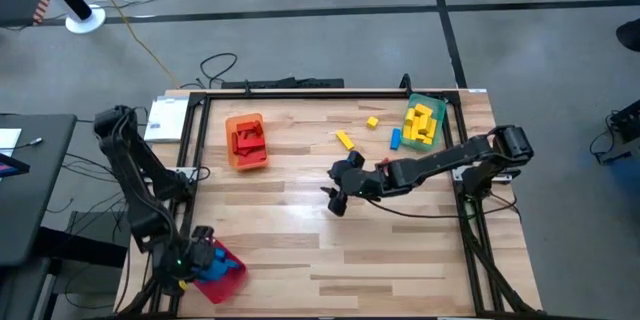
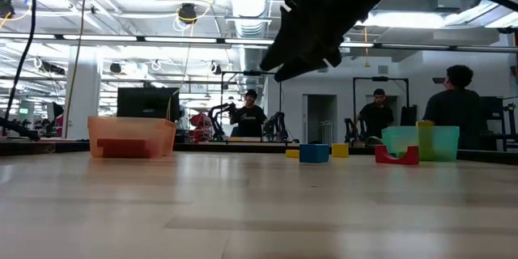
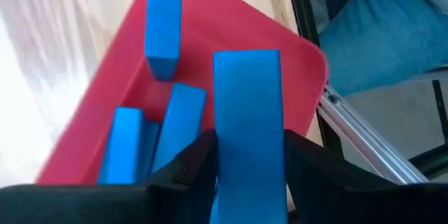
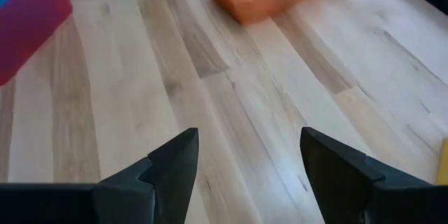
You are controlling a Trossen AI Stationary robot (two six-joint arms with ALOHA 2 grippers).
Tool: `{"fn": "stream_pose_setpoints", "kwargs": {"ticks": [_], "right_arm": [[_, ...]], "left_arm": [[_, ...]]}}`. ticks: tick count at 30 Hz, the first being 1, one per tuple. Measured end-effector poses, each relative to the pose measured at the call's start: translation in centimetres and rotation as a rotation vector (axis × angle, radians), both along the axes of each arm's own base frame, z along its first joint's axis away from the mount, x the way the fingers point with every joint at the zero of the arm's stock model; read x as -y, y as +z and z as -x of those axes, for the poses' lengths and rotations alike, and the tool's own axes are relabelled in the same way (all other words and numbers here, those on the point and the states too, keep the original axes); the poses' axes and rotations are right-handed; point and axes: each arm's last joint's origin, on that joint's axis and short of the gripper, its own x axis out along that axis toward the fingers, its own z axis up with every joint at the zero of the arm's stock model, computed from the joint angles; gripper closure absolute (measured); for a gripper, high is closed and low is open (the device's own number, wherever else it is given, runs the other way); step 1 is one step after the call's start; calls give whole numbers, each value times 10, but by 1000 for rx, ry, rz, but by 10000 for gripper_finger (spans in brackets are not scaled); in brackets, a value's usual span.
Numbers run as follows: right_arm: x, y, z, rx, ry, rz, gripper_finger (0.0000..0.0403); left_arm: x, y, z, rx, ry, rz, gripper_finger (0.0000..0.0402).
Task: Sort blocks
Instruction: Put the blue wooden block into the red bin, then put the yellow wooden block into the green bin
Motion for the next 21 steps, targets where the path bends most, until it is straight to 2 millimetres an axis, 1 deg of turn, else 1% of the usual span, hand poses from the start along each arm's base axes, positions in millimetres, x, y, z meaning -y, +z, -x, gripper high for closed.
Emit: {"fn": "stream_pose_setpoints", "kwargs": {"ticks": [4, 8, 17, 21], "right_arm": [[7, -3, 2, -32, -30, -8, 138], [12, -4, 2, -50, -48, -5, 138], [28, -12, 10, -153, -158, 3, 138], [33, -15, 14, -198, -184, -1, 138]], "left_arm": [[2, -9, 3, -14, 17, 23, 262], [4, -9, 4, -26, 45, 56, 255], [5, -9, 4, -21, 64, 63, 177], [4, -8, 5, -23, 68, 66, 155]]}}
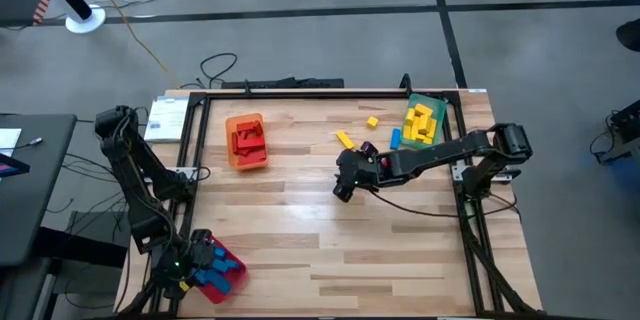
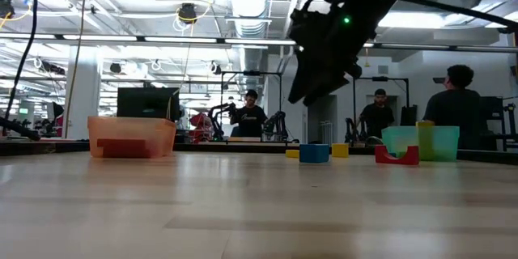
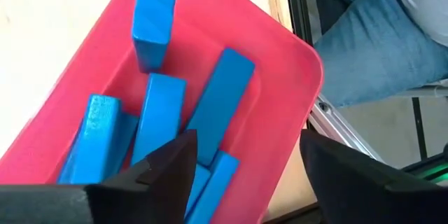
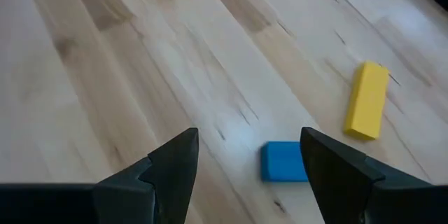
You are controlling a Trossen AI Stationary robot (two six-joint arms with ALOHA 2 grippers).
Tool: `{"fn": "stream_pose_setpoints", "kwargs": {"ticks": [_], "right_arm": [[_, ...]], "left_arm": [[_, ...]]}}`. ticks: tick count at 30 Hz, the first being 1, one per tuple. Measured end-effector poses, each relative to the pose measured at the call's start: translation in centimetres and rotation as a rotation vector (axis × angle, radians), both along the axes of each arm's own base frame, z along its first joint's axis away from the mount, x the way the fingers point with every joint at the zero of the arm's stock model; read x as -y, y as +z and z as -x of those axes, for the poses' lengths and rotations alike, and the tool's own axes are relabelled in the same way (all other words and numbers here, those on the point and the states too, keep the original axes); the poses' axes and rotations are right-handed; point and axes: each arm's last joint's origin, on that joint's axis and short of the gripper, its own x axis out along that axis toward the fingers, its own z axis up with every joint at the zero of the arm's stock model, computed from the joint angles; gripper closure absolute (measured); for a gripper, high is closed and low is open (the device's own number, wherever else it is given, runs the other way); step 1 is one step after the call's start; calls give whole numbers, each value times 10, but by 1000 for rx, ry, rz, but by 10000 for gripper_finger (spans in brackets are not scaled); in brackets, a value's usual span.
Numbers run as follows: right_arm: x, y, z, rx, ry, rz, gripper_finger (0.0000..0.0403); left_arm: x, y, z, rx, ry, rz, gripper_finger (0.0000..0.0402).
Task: Sort blocks
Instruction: Put the yellow wooden block into the green bin
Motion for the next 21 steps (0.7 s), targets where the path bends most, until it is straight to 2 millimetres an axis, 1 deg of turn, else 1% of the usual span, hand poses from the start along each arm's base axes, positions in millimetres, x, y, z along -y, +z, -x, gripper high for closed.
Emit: {"fn": "stream_pose_setpoints", "kwargs": {"ticks": [6, 11, 15, 18, 21], "right_arm": [[12, -2, 2, -37, -30, 7, 138], [29, -6, 10, -129, -62, 9, 138], [45, -10, 15, -179, -94, -73, 138], [56, -11, 18, -167, -151, -166, 138], [63, -11, 19, -151, -189, -202, 138]], "left_arm": [[-7, 4, 3, -5, 9, -9, 151], [-15, 10, 5, 23, 27, -21, 151], [-21, 18, 7, 84, 18, -10, 151], [-26, 25, 8, 140, 12, -2, 151], [-32, 30, 10, 190, 11, -11, 151]]}}
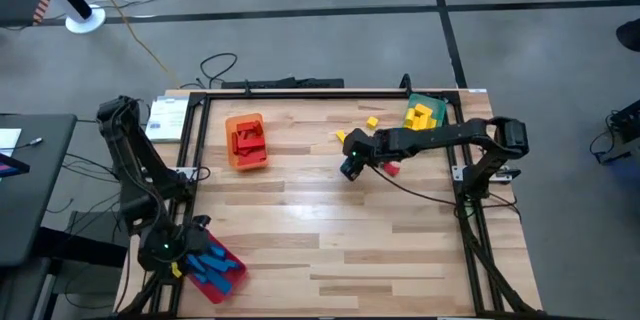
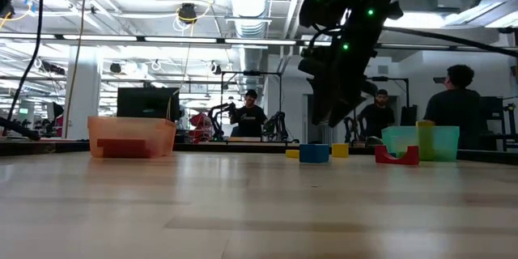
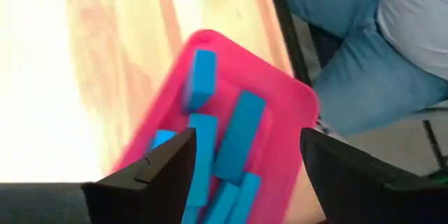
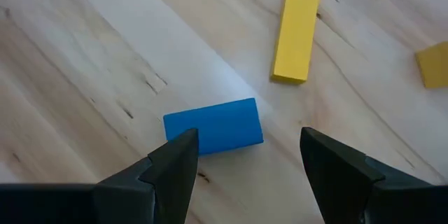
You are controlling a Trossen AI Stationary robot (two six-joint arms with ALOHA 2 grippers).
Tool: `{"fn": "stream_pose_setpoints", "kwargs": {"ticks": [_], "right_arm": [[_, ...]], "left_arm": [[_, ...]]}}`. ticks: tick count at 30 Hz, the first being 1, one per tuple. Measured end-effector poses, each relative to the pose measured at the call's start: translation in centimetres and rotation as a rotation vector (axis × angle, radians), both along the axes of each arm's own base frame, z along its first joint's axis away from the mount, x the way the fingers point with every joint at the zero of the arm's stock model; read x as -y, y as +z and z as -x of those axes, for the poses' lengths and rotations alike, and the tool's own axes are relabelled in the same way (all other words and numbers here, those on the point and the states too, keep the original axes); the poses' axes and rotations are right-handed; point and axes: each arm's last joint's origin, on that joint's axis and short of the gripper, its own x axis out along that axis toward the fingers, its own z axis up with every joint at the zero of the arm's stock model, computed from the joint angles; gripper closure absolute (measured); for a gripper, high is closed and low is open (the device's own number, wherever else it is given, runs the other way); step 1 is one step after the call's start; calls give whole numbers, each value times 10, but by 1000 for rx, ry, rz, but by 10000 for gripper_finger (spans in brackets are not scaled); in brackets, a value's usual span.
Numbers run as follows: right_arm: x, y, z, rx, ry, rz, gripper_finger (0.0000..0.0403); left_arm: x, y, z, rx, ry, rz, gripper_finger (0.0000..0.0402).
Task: Sort blocks
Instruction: Put the yellow wooden block into the green bin
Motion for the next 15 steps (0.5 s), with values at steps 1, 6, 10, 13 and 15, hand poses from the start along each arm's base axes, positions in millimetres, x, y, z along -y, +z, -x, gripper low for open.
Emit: {"fn": "stream_pose_setpoints", "kwargs": {"ticks": [1, 6, 10, 13, 15], "right_arm": [[1, 0, 0, 2, -5, -9, 138], [9, 0, 2, -14, 14, 7, 138], [29, 0, 5, -26, -13, 39, 138], [46, 1, 8, -25, -27, 62, 138], [56, 2, 10, -9, -35, 64, 138]], "left_arm": [[-3, 1, 1, 13, 4, -12, 151], [-14, 5, 3, 80, 15, -83, 151], [-18, 7, 4, 135, 15, -130, 151], [-19, 8, 4, 164, 12, -150, 151], [-19, 8, 3, 173, 11, -159, 151]]}}
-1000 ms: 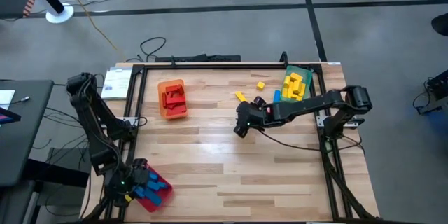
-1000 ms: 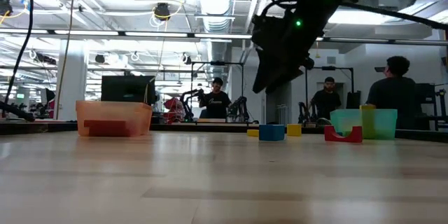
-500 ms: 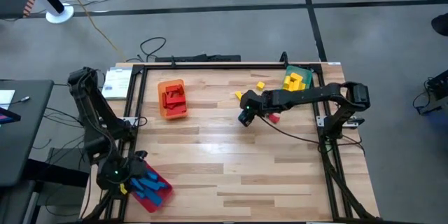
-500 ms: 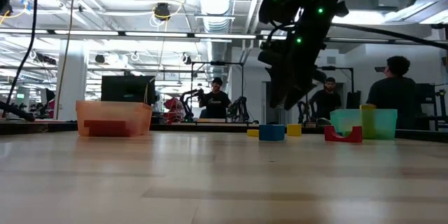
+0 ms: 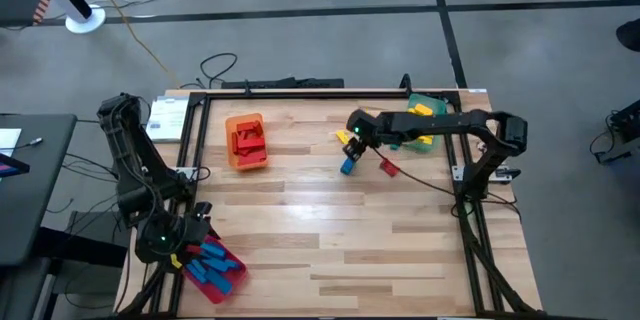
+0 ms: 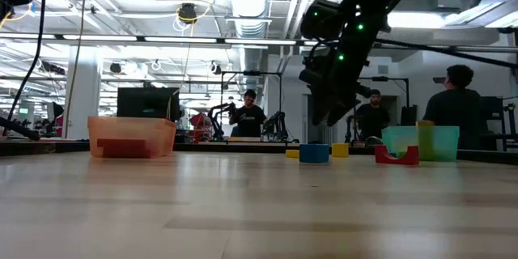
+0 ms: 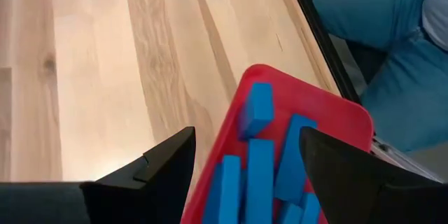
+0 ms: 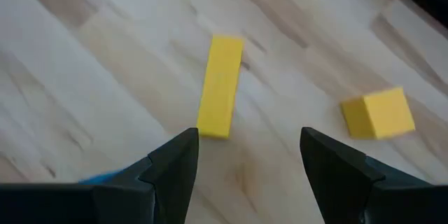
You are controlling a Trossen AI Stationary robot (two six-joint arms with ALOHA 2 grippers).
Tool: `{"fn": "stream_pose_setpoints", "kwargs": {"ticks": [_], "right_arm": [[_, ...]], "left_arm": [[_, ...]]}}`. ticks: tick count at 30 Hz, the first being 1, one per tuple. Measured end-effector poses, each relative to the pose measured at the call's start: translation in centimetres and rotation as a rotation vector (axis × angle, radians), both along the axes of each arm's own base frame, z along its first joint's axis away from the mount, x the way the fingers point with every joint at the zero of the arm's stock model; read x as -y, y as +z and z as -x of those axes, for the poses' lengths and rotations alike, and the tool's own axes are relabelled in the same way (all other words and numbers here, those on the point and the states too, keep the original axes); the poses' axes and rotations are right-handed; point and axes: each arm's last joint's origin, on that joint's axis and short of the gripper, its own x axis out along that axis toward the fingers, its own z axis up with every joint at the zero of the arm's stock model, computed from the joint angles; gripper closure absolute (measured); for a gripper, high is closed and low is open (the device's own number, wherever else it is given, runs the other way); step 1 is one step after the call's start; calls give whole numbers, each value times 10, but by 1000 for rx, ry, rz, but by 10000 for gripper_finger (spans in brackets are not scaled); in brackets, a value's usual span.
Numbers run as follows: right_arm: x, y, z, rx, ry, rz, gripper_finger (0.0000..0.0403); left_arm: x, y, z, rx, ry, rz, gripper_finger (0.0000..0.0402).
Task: Sort blocks
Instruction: Put the yellow wooden block into the green bin
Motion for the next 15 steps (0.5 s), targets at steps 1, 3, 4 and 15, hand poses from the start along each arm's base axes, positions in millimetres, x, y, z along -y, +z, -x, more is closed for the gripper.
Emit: {"fn": "stream_pose_setpoints", "kwargs": {"ticks": [1, 3, 4, 15], "right_arm": [[5, 0, 0, 13, -2, -4, 138], [14, -5, -3, 39, -2, -16, 138], [18, -9, -4, 43, 5, -29, 138], [43, -53, -24, 0, 23, -61, 138]], "left_arm": [[0, 0, 0, 5, 3, -3, 151], [0, 0, 0, 17, 12, -8, 151], [0, 0, -1, 22, 15, -11, 151], [-1, 1, -1, 47, 20, -31, 151]]}}
